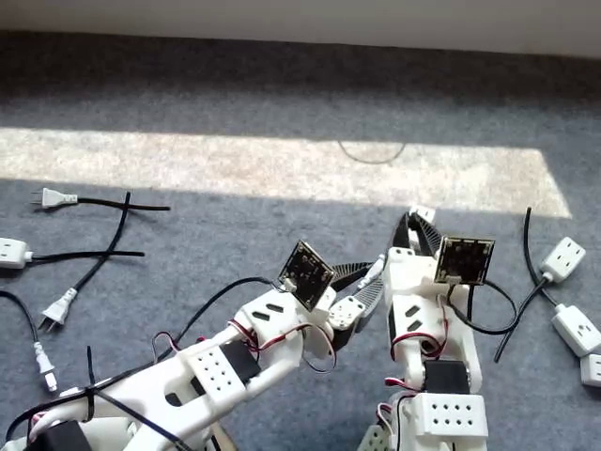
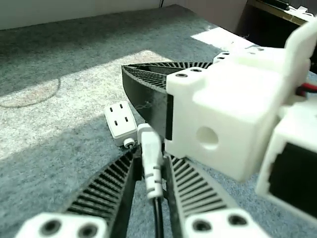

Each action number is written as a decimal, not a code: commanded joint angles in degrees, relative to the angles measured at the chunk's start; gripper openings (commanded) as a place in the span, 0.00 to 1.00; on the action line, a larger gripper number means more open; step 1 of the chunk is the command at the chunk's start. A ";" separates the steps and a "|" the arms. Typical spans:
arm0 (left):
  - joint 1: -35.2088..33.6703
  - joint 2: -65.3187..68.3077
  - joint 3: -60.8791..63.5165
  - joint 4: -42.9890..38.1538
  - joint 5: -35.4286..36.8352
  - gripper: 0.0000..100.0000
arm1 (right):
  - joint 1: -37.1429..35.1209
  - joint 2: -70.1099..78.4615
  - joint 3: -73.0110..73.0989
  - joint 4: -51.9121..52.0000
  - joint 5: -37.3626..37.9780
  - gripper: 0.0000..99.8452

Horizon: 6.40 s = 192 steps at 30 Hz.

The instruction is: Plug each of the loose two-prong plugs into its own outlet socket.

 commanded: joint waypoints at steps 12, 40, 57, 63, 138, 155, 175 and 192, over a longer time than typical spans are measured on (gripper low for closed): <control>2.95 -1.19 -8.57 8.53 0.35 0.01 | 8.31 0.13 -10.07 4.88 -9.49 0.04; -5.41 60.88 -97.63 72.97 4.57 0.01 | 29.05 0.13 0.66 6.02 -26.90 0.04; -6.29 101.93 -166.90 108.04 43.25 0.01 | 27.21 0.13 0.66 5.93 -26.81 0.04; -3.91 104.48 -174.46 111.30 44.92 0.01 | 27.21 0.13 0.66 5.93 -26.81 0.04; -42.33 53.14 -88.04 99.34 32.44 0.01 | 4.44 118.55 -126.64 78.37 -17.14 0.22; -42.33 53.14 -87.96 99.25 32.44 0.01 | -0.84 124.09 -128.75 82.86 -17.41 0.01; -46.29 53.14 -88.13 96.44 32.44 0.01 | -29.23 124.62 -140.00 82.42 -42.73 0.03; -47.08 53.14 -88.04 95.56 32.44 0.01 | -30.90 129.54 -139.56 71.60 -61.10 0.18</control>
